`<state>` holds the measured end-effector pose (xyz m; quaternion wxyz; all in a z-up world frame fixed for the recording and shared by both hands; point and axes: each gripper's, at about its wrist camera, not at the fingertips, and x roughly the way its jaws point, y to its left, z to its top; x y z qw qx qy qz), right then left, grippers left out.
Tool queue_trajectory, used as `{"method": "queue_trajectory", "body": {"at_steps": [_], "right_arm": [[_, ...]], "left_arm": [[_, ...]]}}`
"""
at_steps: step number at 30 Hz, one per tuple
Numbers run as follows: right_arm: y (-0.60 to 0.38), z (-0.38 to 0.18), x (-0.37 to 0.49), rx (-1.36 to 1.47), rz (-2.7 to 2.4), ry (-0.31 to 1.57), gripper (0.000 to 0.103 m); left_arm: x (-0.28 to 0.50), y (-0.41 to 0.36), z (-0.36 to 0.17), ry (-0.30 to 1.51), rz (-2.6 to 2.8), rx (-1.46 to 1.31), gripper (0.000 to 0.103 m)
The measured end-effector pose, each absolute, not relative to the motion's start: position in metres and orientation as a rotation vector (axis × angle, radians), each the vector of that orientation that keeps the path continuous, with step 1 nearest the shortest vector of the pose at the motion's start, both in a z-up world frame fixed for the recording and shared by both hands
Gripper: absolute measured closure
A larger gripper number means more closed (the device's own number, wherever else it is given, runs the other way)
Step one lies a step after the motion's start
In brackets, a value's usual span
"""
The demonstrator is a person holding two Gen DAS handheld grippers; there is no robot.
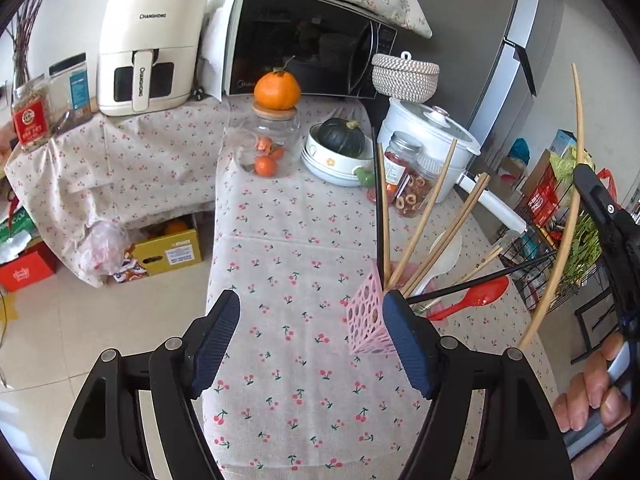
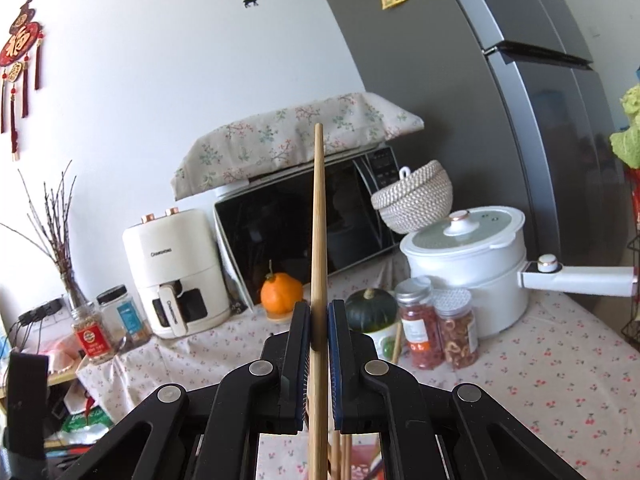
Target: Organize utensils
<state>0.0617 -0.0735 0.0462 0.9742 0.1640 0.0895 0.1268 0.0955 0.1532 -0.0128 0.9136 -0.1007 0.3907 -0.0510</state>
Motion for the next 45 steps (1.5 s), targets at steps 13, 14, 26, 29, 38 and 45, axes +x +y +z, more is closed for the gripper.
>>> {"method": "queue_trajectory", "body": {"at_steps": [13, 14, 26, 29, 38, 45], "right_arm": [[-0.002, -0.009, 0.084, 0.187, -0.035, -0.05, 0.098], [0.002, -0.012, 0.085, 0.163, -0.054, -0.065, 0.098], [0.005, -0.041, 0.076, 0.16, -0.095, -0.037, 0.073], [0.002, -0.03, 0.065, 0.154, -0.072, -0.049, 0.057], [-0.047, 0.023, 0.027, 0.156, -0.025, -0.013, 0.002], [-0.106, 0.051, 0.024, 0.236, -0.075, 0.235, 0.0]], "left_arm": [[0.092, 0.187, -0.017, 0.839, -0.138, -0.252, 0.027], [0.092, 0.186, -0.018, 0.841, -0.141, -0.248, 0.027], [0.096, 0.189, -0.026, 0.864, -0.126, -0.254, 0.027], [0.096, 0.183, -0.025, 0.864, -0.132, -0.255, 0.027], [0.088, 0.155, -0.016, 0.859, -0.056, -0.215, 0.006], [0.058, 0.118, 0.003, 0.76, -0.046, -0.118, 0.0]]}}
